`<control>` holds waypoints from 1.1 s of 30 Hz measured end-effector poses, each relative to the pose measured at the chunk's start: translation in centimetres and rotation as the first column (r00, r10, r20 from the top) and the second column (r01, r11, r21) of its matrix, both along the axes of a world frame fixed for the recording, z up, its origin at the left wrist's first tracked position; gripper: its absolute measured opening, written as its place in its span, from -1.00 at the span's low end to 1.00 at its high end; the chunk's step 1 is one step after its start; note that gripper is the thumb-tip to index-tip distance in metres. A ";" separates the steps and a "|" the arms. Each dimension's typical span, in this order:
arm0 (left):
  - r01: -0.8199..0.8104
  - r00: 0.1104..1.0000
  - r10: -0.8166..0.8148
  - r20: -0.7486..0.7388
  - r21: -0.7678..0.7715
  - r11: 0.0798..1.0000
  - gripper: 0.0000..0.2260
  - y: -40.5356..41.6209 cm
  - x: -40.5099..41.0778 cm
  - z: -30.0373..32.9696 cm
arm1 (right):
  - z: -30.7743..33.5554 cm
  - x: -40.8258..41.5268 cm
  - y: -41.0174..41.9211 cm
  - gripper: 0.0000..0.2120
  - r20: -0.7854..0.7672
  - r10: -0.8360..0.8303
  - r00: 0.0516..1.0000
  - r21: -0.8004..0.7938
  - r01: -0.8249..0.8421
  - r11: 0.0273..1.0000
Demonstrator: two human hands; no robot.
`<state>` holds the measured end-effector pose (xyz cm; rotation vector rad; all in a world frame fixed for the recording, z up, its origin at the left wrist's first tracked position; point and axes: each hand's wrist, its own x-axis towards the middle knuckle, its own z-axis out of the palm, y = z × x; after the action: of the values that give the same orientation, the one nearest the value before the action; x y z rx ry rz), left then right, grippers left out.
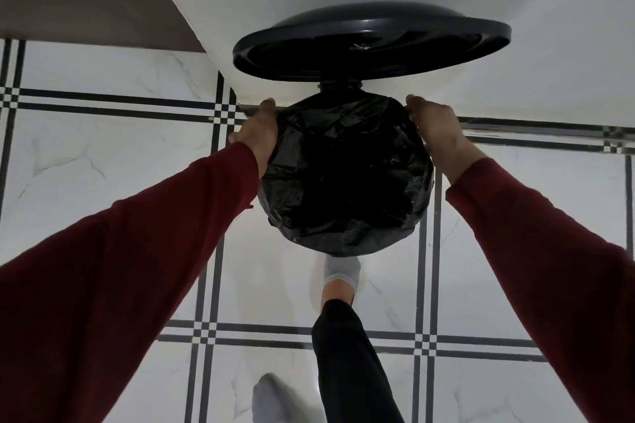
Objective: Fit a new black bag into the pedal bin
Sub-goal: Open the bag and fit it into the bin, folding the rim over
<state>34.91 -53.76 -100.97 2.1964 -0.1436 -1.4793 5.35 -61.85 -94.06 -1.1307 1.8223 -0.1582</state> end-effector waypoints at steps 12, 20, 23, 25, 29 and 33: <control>-0.053 0.987 0.038 -0.156 -0.097 0.994 -0.39 0.2 1.0 -3.3 | -0.4 0.1 0.8 -0.68 0.261 -0.388 0.884 0.273 0.317 0.908; -0.032 0.993 0.014 -0.116 -0.155 0.987 -0.58 2.2 -3.6 7.1 | -0.8 0.1 1.2 -0.69 0.162 -0.310 0.937 0.208 0.275 0.939; -0.063 0.990 0.046 -0.132 -0.127 0.990 -0.56 2.3 -3.2 6.7 | -1.0 0.2 1.3 -0.66 0.138 -0.319 0.938 0.210 0.287 0.935; -0.067 0.986 0.052 -0.159 -0.095 0.993 -0.53 2.4 -3.3 6.3 | -1.1 0.3 1.1 -0.71 0.130 -0.338 0.932 0.204 0.309 0.929; -0.101 0.977 0.075 -0.200 -0.123 0.987 -0.54 2.7 -3.1 7.2 | -0.8 -0.1 1.3 -0.74 0.142 -0.342 0.929 0.152 0.321 0.935; -0.059 0.994 0.043 -0.097 -0.169 0.984 -0.59 4.0 -3.4 8.7 | 0.7 -1.0 2.2 -0.71 0.036 -0.270 0.962 0.029 0.270 0.963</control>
<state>31.49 -49.80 -92.23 1.9767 -0.1755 -1.4808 4.38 -59.65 -93.38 -0.8520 1.9319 -0.3151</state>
